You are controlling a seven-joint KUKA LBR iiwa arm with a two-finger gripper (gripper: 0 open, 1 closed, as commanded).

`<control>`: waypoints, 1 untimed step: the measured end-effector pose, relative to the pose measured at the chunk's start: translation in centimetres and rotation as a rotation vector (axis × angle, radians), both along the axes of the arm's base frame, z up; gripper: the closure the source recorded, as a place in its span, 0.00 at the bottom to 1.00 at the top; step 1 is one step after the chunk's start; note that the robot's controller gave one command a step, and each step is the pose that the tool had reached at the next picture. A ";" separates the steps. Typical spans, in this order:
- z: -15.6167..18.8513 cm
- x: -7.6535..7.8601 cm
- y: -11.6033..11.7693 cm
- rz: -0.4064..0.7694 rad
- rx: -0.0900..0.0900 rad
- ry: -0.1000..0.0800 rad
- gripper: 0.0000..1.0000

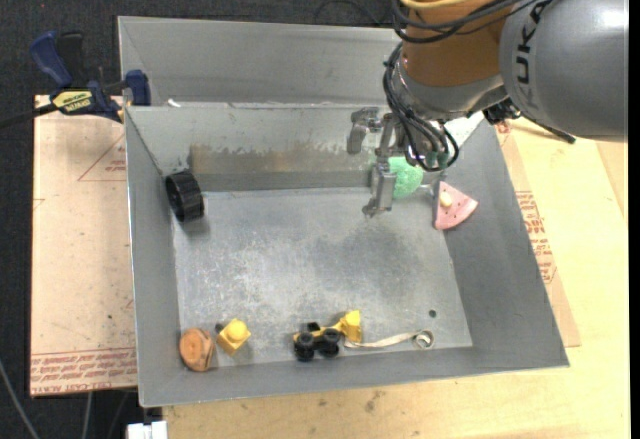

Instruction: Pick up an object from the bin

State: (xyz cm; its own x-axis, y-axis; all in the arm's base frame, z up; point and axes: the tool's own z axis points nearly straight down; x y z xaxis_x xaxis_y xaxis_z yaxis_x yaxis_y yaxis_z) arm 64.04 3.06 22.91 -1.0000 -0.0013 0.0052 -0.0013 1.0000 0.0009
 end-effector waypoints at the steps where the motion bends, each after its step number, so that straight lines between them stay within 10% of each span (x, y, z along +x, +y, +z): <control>1: 0.5 0.1 0.0 -0.001 0.000 -0.008 0.00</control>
Offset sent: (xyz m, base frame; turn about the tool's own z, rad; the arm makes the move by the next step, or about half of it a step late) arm -0.0225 -0.0224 -0.0132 -0.0059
